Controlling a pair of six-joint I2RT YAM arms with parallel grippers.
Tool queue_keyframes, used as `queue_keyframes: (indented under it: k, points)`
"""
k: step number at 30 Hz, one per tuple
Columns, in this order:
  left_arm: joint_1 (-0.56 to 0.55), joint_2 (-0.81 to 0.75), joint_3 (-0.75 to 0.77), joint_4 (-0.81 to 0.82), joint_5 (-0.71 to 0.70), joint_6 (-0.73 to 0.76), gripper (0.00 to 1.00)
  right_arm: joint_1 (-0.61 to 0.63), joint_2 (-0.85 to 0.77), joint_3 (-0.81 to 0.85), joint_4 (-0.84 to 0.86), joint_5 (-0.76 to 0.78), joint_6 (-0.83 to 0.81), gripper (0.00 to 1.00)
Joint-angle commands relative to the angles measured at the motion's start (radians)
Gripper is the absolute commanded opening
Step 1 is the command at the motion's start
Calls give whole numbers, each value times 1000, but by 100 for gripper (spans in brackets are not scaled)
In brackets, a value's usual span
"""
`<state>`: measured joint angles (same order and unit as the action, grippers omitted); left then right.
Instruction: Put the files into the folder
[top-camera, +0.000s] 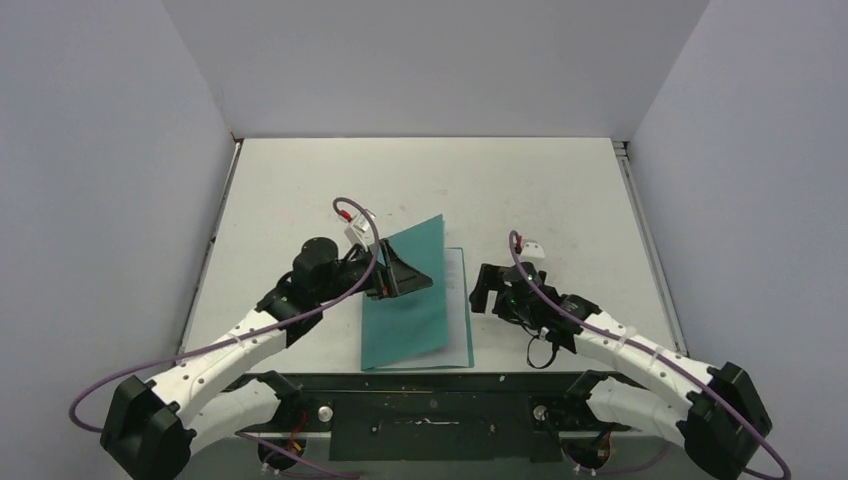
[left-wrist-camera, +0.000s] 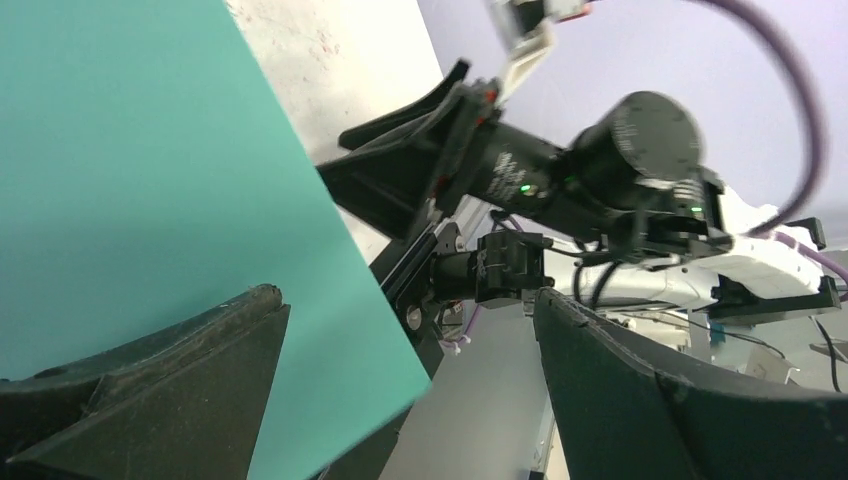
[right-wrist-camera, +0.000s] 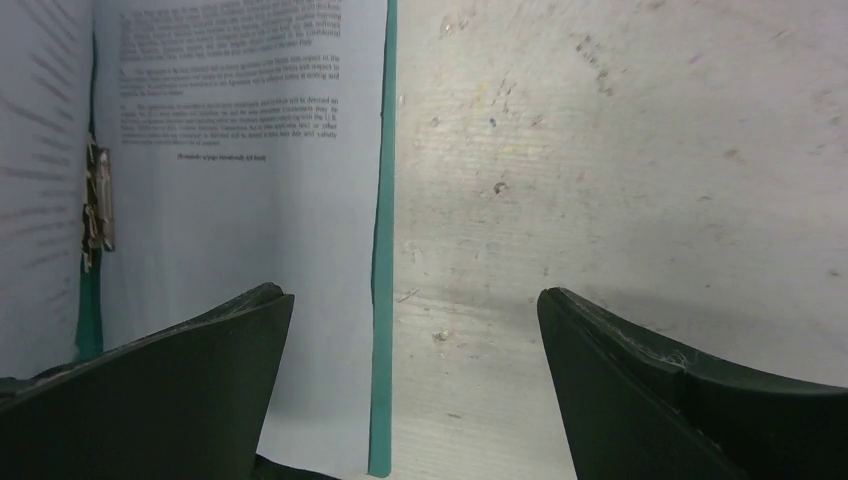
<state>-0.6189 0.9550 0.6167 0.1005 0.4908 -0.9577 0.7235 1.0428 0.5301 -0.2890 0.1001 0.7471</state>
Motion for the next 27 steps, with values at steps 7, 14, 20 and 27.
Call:
queue_keyframes:
  k: [7,14,20,27]
  points:
    - [-173,146,100,53,-198,56,97,-10,-173,123,-173,192,-11,100]
    - [-173,71,226,-355,-489,198,97,-11,-142,146,-135,117,-57,100]
    - [-123,34,213,-569,-694,181,97,-10,-51,157,-65,28,-93,97]
    - [111,-26,-3,-480,-557,132,95,30,99,180,-1,6,-84,91]
